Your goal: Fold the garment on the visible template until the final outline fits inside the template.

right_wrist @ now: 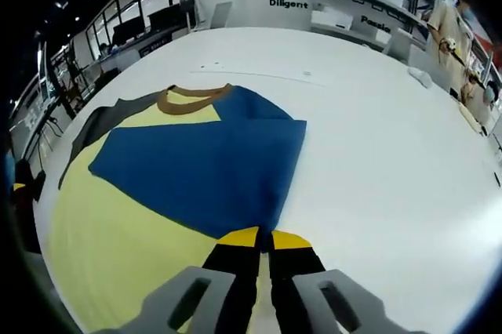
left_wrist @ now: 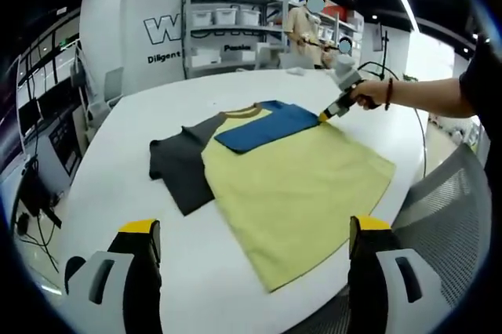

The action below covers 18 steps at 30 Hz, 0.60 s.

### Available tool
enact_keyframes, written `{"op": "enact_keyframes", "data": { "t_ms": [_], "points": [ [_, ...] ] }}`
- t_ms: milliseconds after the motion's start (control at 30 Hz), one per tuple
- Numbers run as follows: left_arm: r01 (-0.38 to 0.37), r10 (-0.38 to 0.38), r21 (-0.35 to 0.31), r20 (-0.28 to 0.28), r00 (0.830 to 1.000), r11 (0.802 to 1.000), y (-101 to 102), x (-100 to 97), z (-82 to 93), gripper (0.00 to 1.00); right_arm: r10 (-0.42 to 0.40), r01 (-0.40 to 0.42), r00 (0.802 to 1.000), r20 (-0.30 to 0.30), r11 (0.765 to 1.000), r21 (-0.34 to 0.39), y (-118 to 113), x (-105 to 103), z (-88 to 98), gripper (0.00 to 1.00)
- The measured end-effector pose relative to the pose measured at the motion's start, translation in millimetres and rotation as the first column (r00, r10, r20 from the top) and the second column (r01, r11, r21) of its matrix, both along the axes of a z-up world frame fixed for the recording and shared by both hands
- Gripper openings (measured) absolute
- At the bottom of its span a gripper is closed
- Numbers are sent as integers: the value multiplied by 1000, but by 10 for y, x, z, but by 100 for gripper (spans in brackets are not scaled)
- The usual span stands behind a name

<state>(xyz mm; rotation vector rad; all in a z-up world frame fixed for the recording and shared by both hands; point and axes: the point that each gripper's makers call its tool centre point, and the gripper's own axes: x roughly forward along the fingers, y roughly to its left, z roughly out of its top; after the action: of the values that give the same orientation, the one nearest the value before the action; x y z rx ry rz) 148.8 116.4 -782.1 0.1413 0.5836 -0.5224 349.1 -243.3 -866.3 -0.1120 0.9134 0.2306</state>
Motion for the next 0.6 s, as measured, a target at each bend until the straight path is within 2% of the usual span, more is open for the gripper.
{"op": "enact_keyframes", "data": {
  "t_ms": [267,533,567,600],
  "points": [
    [1,-1,-6,-26,1000,1000,39,46,-28,95,-21,21,1000,1,999,-27,-211,51,-2,0],
    [1,-1,-6,-38,999,1000,85,254,11,92,-36,36,999,0,999,-39,-308,58,4,0],
    [-6,6,-11,-40,999,1000,97,295,15,91,-33,33,999,1,999,-41,-306,54,2,0],
    [-9,8,-15,-40,999,1000,100,318,19,91,19,-19,1000,4,998,-60,-288,39,10,1]
  ]
}}
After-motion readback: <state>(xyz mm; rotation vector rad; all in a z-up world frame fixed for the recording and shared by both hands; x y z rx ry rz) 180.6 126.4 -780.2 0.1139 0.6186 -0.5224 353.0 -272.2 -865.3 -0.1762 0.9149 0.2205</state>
